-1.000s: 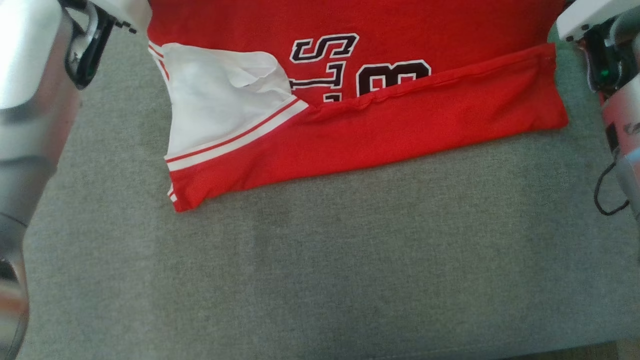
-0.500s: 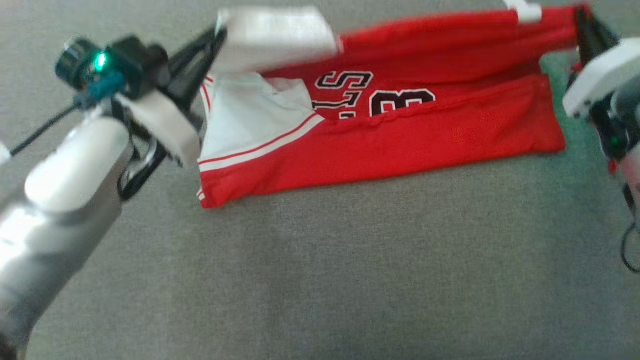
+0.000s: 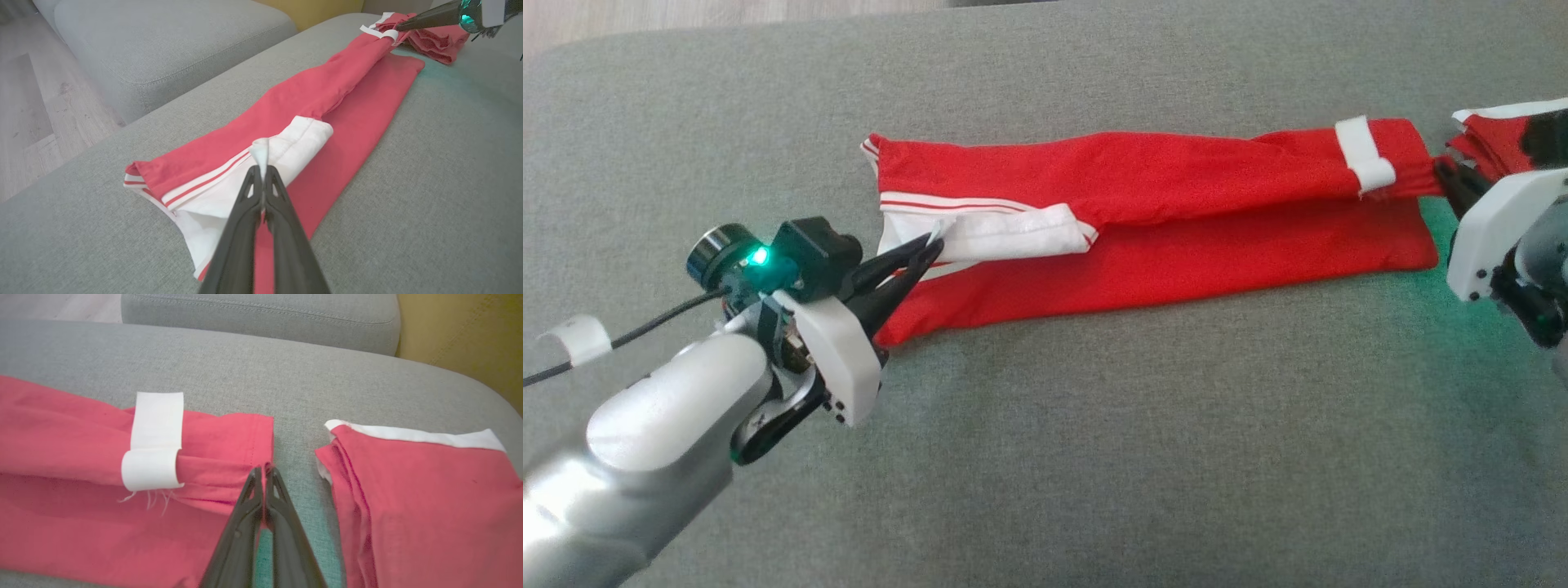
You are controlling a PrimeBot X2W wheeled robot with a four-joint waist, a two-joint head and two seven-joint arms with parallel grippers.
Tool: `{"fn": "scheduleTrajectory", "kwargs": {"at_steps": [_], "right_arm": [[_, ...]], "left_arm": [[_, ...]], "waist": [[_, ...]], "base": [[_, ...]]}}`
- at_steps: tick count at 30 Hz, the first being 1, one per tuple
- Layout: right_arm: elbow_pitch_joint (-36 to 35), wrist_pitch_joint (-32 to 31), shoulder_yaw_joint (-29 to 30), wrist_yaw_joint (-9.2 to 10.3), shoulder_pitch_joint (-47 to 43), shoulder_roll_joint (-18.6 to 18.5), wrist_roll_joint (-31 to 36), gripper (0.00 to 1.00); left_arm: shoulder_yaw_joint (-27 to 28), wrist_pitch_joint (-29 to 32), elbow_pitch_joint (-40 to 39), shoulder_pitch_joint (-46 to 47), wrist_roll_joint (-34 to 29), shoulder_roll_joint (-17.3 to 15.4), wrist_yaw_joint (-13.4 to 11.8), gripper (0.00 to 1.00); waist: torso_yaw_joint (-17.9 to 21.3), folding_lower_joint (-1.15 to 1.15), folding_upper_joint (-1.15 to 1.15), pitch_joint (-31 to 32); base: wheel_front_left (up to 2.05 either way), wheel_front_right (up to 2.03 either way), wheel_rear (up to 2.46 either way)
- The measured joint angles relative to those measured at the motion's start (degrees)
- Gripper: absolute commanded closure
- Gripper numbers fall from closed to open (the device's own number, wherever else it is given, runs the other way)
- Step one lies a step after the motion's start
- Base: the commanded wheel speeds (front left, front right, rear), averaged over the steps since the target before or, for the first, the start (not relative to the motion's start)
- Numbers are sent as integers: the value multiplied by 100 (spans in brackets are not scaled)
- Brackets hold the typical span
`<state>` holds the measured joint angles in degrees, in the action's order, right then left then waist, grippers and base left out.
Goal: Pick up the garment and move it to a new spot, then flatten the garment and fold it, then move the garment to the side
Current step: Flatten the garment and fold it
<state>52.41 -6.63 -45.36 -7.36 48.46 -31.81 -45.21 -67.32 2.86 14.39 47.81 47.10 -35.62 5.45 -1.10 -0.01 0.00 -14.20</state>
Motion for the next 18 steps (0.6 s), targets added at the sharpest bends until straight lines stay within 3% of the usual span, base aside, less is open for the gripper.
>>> {"fn": "scheduleTrajectory", "kwargs": {"at_steps": [9, 18], "right_arm": [[-278, -506, -756, 0, 1, -238, -244, 100], [-322, -575, -1033, 0, 20, -335, -443, 100]], "left_arm": [[-155, 147, 244, -35, -168, -62, -149, 100], [-114, 393, 393, -53, 132, -136, -141, 100]], "waist": [[69, 1, 0, -68], [91, 1, 0, -109]], "base": [[0, 0, 0], [0, 0, 0]]}}
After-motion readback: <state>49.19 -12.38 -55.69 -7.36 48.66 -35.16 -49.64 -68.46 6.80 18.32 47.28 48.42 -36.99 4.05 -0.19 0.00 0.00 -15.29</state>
